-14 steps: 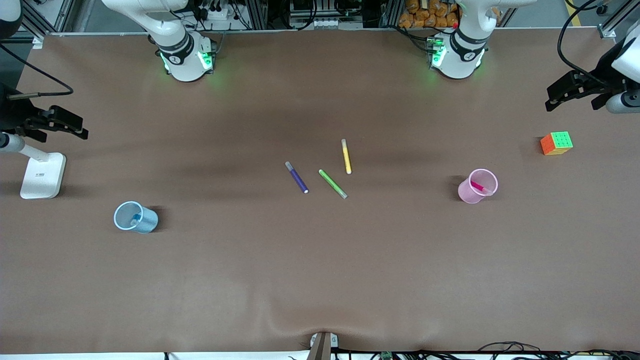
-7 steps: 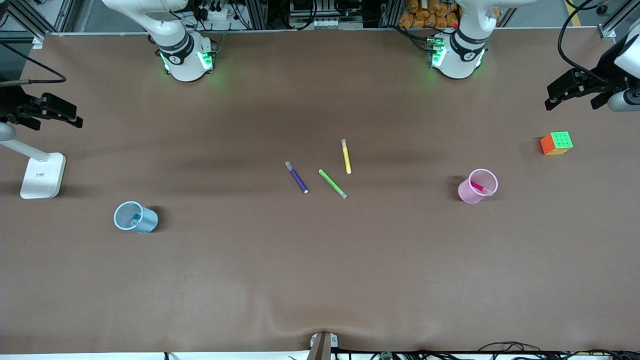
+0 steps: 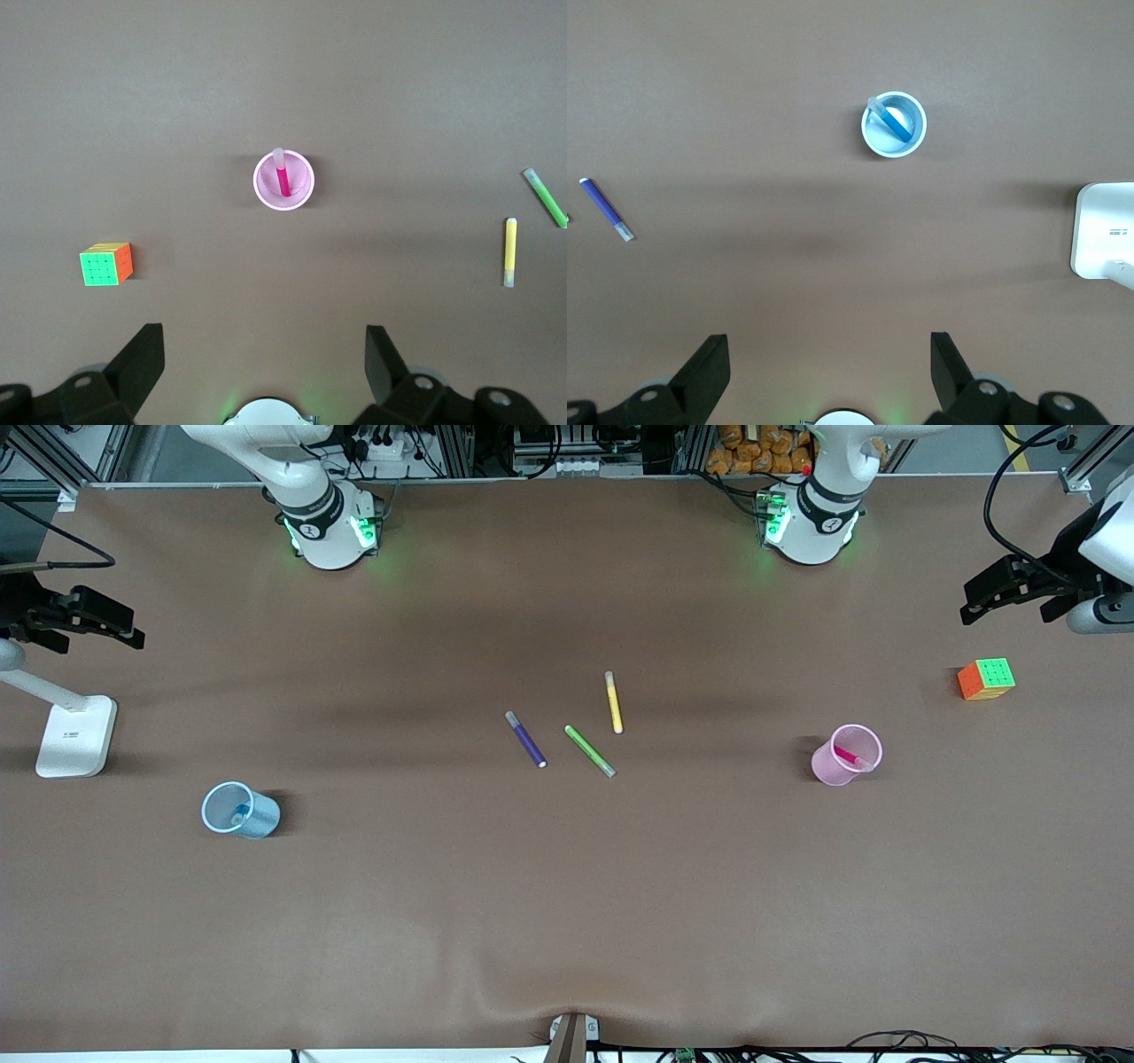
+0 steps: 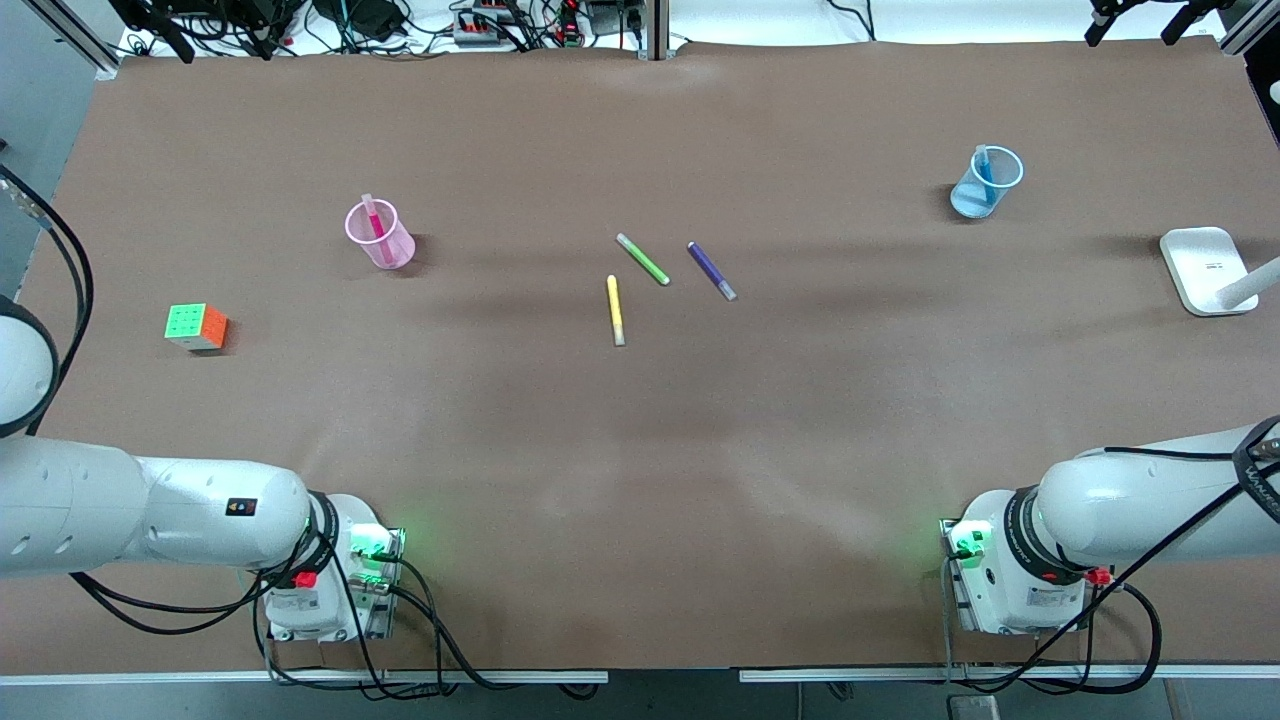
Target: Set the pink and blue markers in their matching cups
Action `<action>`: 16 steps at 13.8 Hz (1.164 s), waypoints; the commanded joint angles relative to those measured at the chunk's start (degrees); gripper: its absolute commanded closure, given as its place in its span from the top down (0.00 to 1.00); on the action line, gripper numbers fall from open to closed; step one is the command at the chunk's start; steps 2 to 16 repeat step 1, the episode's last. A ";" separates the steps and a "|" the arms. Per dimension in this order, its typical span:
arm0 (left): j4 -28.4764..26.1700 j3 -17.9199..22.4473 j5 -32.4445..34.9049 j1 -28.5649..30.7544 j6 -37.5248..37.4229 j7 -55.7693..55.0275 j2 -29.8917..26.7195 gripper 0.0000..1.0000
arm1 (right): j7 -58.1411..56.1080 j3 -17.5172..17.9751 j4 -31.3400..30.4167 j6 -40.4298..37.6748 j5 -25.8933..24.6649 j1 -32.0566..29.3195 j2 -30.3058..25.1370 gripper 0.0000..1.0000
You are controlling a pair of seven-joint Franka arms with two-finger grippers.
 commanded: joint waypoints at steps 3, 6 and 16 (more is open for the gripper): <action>1.71 -0.21 0.05 0.21 -1.64 -0.47 0.49 1.00 | 0.31 1.33 0.06 -0.32 -1.10 -0.93 -1.06 1.00; 1.71 -0.21 0.05 0.21 -1.64 -0.47 0.49 1.00 | 0.31 1.33 0.06 -0.32 -1.10 -0.93 -1.06 1.00; 1.71 -0.21 0.05 0.21 -1.64 -0.47 0.49 1.00 | 0.31 1.33 0.06 -0.32 -1.10 -0.93 -1.06 1.00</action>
